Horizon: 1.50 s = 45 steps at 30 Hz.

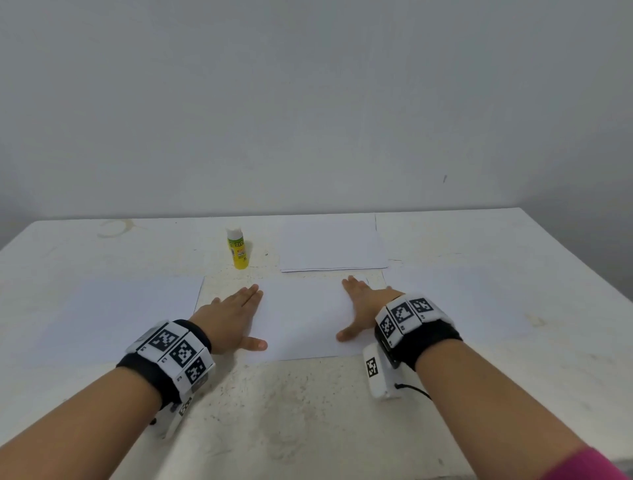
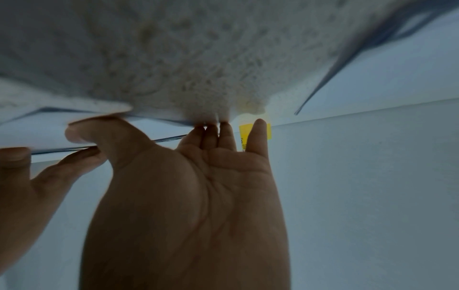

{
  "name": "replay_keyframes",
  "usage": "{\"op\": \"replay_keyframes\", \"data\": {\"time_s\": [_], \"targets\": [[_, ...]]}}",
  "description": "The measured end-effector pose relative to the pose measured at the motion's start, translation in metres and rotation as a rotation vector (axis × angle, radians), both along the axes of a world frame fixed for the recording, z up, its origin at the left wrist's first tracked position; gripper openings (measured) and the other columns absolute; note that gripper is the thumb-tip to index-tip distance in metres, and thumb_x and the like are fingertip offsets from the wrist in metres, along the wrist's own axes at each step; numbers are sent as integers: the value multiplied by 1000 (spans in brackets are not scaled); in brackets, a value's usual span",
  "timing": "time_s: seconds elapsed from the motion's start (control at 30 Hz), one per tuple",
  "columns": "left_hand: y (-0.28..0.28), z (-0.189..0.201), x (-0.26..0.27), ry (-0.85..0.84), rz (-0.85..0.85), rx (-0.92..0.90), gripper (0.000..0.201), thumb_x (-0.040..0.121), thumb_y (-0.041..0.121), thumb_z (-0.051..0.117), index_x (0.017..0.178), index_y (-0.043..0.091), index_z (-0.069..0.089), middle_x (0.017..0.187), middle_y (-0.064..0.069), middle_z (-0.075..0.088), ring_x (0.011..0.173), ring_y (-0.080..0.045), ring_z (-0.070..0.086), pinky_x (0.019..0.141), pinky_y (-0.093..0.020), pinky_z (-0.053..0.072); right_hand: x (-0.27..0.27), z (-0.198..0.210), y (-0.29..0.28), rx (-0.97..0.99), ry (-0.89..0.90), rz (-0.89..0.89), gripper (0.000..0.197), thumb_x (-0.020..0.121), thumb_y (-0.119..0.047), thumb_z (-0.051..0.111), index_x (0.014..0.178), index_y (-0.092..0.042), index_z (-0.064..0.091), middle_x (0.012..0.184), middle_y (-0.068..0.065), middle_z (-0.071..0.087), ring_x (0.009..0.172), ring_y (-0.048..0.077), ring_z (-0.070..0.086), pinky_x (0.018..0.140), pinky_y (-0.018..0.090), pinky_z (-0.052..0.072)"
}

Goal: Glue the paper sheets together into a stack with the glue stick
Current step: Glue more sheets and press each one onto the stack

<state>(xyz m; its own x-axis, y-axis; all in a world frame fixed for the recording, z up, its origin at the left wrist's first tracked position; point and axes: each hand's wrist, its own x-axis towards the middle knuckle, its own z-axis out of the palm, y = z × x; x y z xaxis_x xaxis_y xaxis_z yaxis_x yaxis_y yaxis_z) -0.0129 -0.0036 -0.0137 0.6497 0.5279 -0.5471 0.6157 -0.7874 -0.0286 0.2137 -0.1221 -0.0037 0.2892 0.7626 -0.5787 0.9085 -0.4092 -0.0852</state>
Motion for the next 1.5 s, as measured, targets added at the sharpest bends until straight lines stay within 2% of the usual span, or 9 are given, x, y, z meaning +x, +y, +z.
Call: {"op": "replay_keyframes", "data": {"time_s": [0.17, 0.3, 0.47, 0.63, 0.8, 0.93, 1.1, 1.23, 1.5], "targets": [[3, 9, -3, 0, -49, 3, 138, 41, 92, 14, 153, 14, -8, 161, 0, -10, 148, -15, 1, 119, -44, 12, -6, 2, 0, 115, -10, -144, 108, 66, -52, 81, 143, -7, 21, 148, 7, 36, 133, 29, 39, 105, 43, 37], [8, 15, 2, -74, -53, 173, 142, 34, 97, -21, 136, 19, 42, 135, 2, 46, 122, -18, 41, 98, -35, 40, -12, 4, -2, 161, -125, -162, 101, 60, -56, 83, 133, -10, 31, 133, 9, 41, 126, 28, 40, 98, 42, 42], [-7, 14, 24, -169, -102, 229, 71, 92, 65, 32, 136, 9, 40, 145, -7, 35, 127, -22, 37, 101, -36, 37, -28, 5, 2, 127, -275, -127, 83, 70, -54, 78, 130, -10, 42, 132, 10, 38, 124, 26, 38, 97, 37, 39], [-23, 12, 31, -202, -113, 84, 47, 98, 43, 44, 135, 14, 44, 136, -4, 47, 120, -21, 45, 95, -32, 41, -46, 2, 11, 122, -233, -201, 37, 92, -20, 50, 128, -10, 51, 131, 10, 47, 120, 26, 46, 91, 32, 39], [-27, 19, 21, -230, -169, 51, 23, 87, 28, 65, 109, 23, 63, 106, 9, 65, 96, -9, 54, 75, -21, 40, -75, -4, 16, 156, -160, -185, 54, 89, -41, 57, 132, -12, 39, 129, 13, 47, 121, 34, 42, 91, 40, 44], [-24, 17, 17, -219, -146, 42, 57, 71, 46, 79, 112, 21, 49, 107, 7, 52, 93, -10, 43, 67, -20, 35, -93, -5, 25, 102, -102, -114, 47, 92, -22, 49, 136, -8, 36, 137, 16, 35, 130, 42, 29, 100, 49, 41], [-18, 7, 20, -77, -131, 81, 135, 64, 68, 72, 151, 3, -8, 160, -11, -8, 148, -26, -5, 119, -46, 16, -101, 9, 28, 86, -32, 52, 64, 96, -10, 42, 151, -8, 10, 157, 9, 9, 145, 33, 7, 113, 49, 18], [-17, 3, 23, 9, -96, -22, 139, 66, 70, 69, 146, 3, -23, 154, -10, -31, 145, -21, -23, 119, -50, 0, -101, -3, 37, 80, 118, 67, 82, 92, -8, 46, 153, -12, -9, 160, 1, -15, 147, 19, -12, 116, 55, 3], [-15, 0, 20, -19, -81, -20, 142, 62, 73, 69, 148, 3, -20, 157, -8, -26, 147, -18, -13, 119, -47, 5, -51, 6, 20, 45, 117, -26, 74, 96, -42, 41, 154, -23, 1, 161, -7, -6, 148, 20, 11, 117, 50, -9]]}}
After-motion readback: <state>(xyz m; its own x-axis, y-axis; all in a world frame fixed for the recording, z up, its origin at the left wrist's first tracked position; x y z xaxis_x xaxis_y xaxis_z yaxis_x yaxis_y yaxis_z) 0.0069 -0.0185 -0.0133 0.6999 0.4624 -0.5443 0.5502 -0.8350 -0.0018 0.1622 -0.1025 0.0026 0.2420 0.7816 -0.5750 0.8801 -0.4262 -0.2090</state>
